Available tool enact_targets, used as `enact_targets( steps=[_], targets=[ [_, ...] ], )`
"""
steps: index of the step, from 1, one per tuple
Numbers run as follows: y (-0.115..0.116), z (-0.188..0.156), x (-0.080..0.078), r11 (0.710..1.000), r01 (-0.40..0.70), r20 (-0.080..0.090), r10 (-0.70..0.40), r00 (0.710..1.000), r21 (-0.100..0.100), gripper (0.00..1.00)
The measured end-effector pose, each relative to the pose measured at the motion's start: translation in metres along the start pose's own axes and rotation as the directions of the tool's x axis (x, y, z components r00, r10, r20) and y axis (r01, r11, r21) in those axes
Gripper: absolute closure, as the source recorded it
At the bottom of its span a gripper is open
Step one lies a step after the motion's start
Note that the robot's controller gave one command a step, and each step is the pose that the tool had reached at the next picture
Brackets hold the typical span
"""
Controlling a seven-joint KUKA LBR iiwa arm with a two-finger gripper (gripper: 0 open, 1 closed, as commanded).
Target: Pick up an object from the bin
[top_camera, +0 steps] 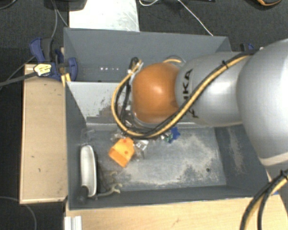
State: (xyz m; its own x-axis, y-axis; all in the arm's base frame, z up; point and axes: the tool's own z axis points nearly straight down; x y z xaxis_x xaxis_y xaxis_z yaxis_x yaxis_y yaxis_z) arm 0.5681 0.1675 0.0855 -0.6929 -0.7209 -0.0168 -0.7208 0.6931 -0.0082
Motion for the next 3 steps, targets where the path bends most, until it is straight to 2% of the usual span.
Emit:
enact_targets(
  steps=[1, 2, 3],
  targets=[
    [0.000, 0.008, -0.007, 1.000, 0.027, 0.004, -0.027, 1.000, 0.002, 1.00],
    [0.015, 0.013, -0.013, 0.999, 0.051, 0.006, -0.051, 0.999, 0.002, 1.00],
    [0.015, 0.013, -0.013, 0.999, 0.049, 0.006, -0.049, 0.999, 0.002, 1.00]
  ],
)
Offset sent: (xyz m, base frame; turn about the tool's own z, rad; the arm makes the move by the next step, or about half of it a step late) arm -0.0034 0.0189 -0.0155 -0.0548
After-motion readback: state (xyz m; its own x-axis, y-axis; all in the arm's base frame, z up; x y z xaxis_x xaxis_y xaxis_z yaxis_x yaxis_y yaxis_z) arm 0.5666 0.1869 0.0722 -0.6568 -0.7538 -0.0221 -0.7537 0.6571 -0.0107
